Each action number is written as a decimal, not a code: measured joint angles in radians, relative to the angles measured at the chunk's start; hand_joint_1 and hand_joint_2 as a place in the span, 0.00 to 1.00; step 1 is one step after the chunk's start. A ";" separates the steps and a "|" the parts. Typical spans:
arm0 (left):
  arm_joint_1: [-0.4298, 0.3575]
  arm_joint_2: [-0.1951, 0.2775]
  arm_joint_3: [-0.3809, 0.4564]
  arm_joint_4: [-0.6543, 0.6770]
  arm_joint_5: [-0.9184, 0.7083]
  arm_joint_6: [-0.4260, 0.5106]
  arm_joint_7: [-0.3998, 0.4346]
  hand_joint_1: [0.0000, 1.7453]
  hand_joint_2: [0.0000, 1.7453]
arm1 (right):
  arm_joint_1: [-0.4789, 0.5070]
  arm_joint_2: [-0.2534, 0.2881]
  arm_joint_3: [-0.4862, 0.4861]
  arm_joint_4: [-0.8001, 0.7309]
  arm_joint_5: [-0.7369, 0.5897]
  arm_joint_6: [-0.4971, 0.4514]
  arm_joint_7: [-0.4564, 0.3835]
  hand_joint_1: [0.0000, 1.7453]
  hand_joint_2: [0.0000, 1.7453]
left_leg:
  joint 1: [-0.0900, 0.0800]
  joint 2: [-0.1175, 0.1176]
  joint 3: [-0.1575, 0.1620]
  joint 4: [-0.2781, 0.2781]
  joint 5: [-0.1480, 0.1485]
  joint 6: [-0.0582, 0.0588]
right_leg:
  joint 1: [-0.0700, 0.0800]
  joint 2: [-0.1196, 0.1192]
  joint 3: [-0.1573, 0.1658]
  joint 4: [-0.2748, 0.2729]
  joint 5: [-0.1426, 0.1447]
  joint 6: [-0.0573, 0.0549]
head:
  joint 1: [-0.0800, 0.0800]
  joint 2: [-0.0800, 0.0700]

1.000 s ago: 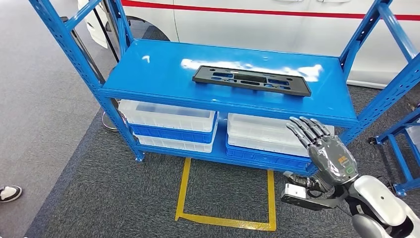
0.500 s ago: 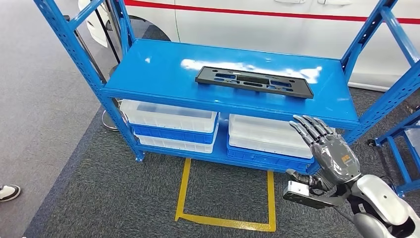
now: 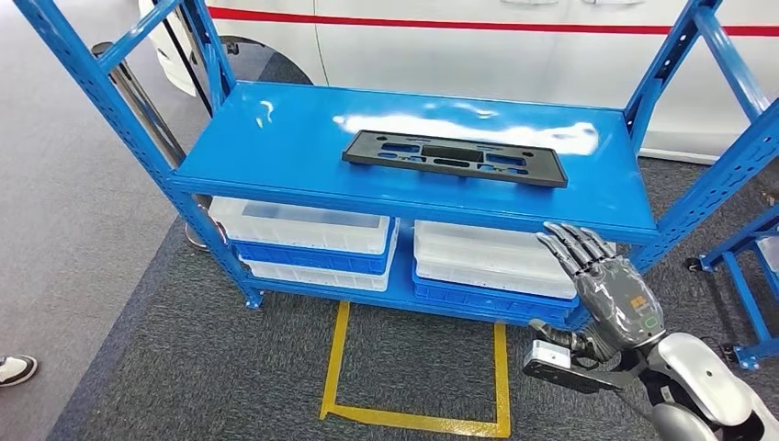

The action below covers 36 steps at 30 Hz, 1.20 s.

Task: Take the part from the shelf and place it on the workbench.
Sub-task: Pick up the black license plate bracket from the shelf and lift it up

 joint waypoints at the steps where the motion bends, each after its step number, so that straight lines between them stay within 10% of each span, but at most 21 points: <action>1: 0.001 0.000 0.000 0.001 0.000 0.001 0.000 0.00 0.00 | 0.001 0.001 0.000 0.000 0.000 -0.001 0.000 0.00 0.00 | -0.003 0.000 0.020 -0.056 0.028 0.006 | 0.001 0.001 0.004 0.001 -0.005 0.004 | 0.000 0.000; 7: 0.000 -0.005 0.000 0.004 -0.003 0.002 0.002 0.00 0.00 | 0.020 0.003 -0.009 -0.006 -0.001 -0.002 -0.002 0.00 0.00 | -0.003 0.000 0.057 -0.139 0.028 0.034 | 0.003 0.001 -0.003 0.019 -0.028 0.035 | 0.001 0.000; 12: -0.002 -0.010 0.000 0.004 -0.010 0.001 0.006 0.00 0.00 | 0.038 0.008 -0.013 -0.007 -0.011 0.005 -0.006 0.00 0.00 | -0.004 0.000 0.081 -0.145 0.014 0.051 | 0.002 0.001 -0.151 0.260 -0.095 0.046 | 0.001 0.000; 17: -0.001 -0.016 0.001 0.004 -0.015 -0.002 0.002 0.00 0.00 | 0.041 0.017 -0.016 -0.006 -0.028 0.026 -0.008 0.00 0.00 | -0.007 -0.003 0.102 -0.132 -0.019 0.036 | 0.009 0.000 -0.071 0.029 0.056 0.032 | 0.002 0.000; 22: -0.001 -0.017 0.001 0.004 -0.015 -0.002 0.002 0.00 0.00 | 0.040 0.027 -0.019 -0.006 -0.037 0.037 -0.009 0.00 0.00 | -0.008 -0.002 0.099 -0.117 -0.040 0.012 | 0.006 0.004 -0.056 -0.003 0.046 0.013 | 0.000 0.000; 26: -0.005 -0.017 0.001 0.004 -0.015 -0.002 0.006 0.00 0.00 | 0.036 0.054 -0.020 -0.002 -0.068 0.063 -0.009 0.00 0.00 | 0.000 0.000 -0.025 0.103 -0.119 -0.007 | 0.000 -0.001 -0.034 -0.011 0.033 0.000 | -0.001 0.000; 28: -0.005 -0.018 0.001 0.004 -0.016 -0.003 0.009 0.00 0.00 | 0.036 0.076 -0.020 0.004 -0.084 0.076 -0.009 0.00 0.00 | 0.004 0.001 -0.063 0.135 -0.094 -0.010 | -0.001 -0.001 -0.021 -0.010 0.023 0.000 | -0.001 0.000; 32: -0.005 -0.017 0.001 0.004 -0.016 -0.003 0.010 0.00 0.00 | 0.033 0.100 -0.019 0.011 -0.091 0.082 -0.008 0.00 0.00 | 0.003 0.001 0.014 -0.083 0.039 -0.002 | -0.001 0.001 0.006 -0.008 -0.001 0.015 | -0.001 0.000; 36: -0.007 -0.017 0.002 0.005 -0.016 -0.004 0.012 0.00 0.00 | 0.028 0.109 -0.020 0.015 -0.094 0.086 -0.008 0.00 0.00 | 0.000 -0.002 0.031 -0.122 0.035 0.020 | 0.002 0.001 0.010 -0.012 -0.009 0.036 | 0.000 0.000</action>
